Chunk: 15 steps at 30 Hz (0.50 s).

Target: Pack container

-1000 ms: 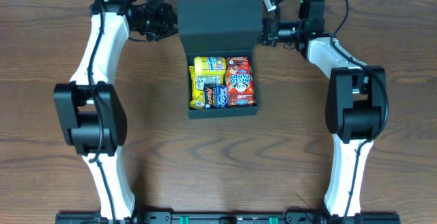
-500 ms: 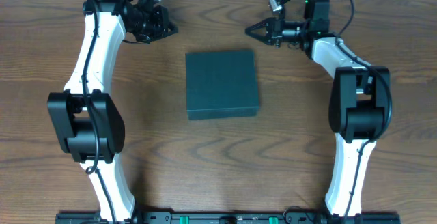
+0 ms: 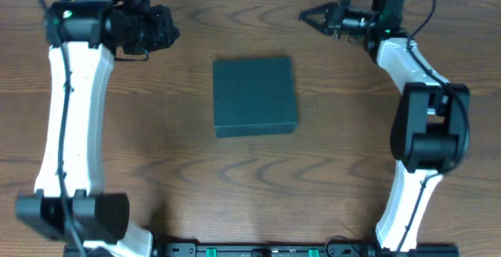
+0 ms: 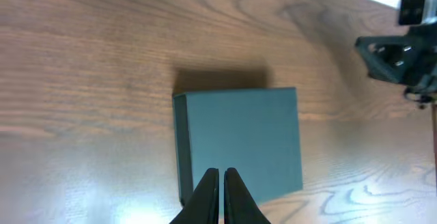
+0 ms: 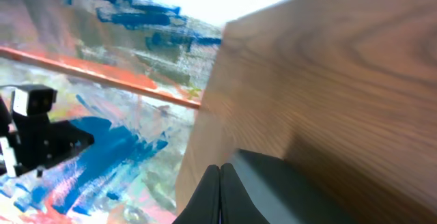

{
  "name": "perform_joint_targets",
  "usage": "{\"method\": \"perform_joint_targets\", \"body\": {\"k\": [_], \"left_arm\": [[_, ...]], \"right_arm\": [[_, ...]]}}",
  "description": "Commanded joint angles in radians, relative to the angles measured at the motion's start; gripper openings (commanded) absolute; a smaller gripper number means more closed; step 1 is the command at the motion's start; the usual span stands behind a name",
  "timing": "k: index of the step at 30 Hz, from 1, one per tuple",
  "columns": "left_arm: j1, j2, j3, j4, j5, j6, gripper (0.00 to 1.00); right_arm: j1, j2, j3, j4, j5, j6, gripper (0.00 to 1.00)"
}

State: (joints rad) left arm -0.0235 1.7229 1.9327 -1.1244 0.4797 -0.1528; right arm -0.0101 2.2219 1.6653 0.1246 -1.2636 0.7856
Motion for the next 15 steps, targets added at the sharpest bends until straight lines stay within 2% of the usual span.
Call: {"method": "perform_joint_targets", "body": {"k": [1, 4, 7, 11, 15], "left_arm": [[-0.003, -0.071, 0.023, -0.038, -0.043, 0.023, 0.06], [-0.003, -0.123, 0.022, -0.097, -0.043, 0.050, 0.06], [-0.003, -0.171, 0.021, -0.163, -0.043, 0.064, 0.06], [-0.003, -0.251, 0.019, -0.264, -0.044, 0.101, 0.06], [-0.003, -0.348, 0.015, -0.340, -0.045, 0.141, 0.06]], "right_arm": [[0.012, -0.129, 0.016, -0.030, 0.000, 0.006, 0.02], [0.029, -0.202, 0.016, -0.097, 0.002, -0.012, 0.02], [0.052, -0.280, 0.016, -0.235, 0.060, -0.083, 0.02], [0.126, -0.411, 0.016, -0.633, 0.359, -0.273, 0.02], [0.230, -0.528, 0.016, -0.892, 0.578, -0.404, 0.02]]}}
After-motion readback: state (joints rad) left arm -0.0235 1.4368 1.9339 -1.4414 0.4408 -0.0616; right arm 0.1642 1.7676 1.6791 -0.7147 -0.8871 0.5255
